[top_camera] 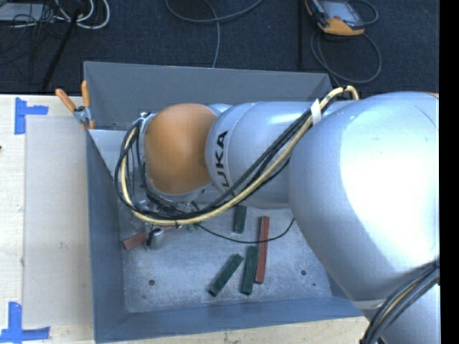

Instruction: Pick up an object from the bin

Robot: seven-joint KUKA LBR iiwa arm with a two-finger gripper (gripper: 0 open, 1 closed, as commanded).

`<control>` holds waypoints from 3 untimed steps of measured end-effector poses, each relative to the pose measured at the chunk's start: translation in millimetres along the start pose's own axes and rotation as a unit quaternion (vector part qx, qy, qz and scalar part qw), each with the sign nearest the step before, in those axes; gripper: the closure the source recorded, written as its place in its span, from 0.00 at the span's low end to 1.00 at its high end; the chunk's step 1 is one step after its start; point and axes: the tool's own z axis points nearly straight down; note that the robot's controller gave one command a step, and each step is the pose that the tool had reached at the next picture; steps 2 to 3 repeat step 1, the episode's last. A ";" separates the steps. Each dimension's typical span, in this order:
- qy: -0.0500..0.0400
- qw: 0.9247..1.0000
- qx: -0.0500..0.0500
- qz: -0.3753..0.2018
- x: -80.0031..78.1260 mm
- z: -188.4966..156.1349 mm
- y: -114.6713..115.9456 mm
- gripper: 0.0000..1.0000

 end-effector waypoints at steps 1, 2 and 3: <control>-0.005 0.999 0.001 -0.054 -14.1 -136.9 -15.5 1.00; -0.005 0.999 0.001 -0.054 -14.1 -136.9 -15.5 1.00; -0.005 0.999 0.001 -0.054 -14.1 -136.9 -15.5 1.00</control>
Offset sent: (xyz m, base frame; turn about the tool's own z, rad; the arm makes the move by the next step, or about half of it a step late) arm 0.0170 -0.0085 0.1316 -0.1096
